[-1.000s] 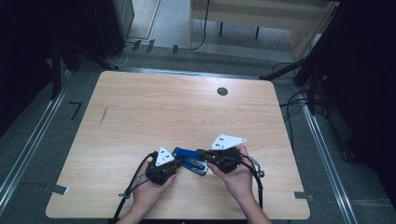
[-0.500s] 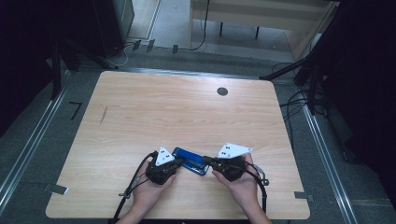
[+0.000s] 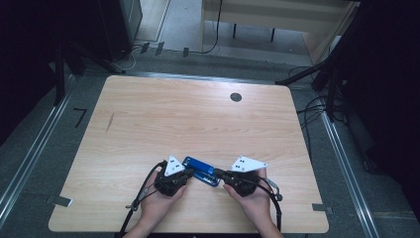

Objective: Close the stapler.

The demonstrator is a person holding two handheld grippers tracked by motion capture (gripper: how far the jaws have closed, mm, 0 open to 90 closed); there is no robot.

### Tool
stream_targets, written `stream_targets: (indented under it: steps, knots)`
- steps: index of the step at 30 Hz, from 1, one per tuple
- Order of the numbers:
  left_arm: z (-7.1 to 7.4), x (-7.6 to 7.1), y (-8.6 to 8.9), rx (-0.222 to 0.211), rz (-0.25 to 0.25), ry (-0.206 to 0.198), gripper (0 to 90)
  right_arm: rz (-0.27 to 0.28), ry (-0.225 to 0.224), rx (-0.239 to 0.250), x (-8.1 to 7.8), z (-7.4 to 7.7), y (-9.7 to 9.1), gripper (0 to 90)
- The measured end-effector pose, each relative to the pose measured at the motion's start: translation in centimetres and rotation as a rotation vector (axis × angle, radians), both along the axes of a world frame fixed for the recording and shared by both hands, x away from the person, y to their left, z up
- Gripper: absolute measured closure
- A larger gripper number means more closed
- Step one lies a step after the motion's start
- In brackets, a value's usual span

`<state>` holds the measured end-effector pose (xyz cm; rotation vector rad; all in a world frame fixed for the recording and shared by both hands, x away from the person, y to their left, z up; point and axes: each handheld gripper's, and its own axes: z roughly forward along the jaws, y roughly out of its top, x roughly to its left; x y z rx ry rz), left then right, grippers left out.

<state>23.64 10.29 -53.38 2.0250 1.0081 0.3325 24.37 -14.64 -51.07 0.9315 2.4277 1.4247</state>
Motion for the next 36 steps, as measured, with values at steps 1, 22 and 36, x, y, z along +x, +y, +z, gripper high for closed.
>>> stream_targets:
  steps: [1, 22, 36]
  knots:
    - [0.0, 0.0, 0.1, -0.002, 0.001, 0.001, 90.0, -0.003, 0.004, 0.007, 0.0, 0.0, 0.0, 90.0]
    - [0.8, -1.1, 2.3, -0.063, 0.072, -0.036, 90.0, -0.063, -0.024, 0.036, -2.3, -0.2, -0.7, 90.0]
    - [1.3, -3.7, 7.5, -0.105, 0.230, -0.154, 53.3, -0.097, -0.023, 0.041, -2.6, -1.1, -0.4, 90.0]
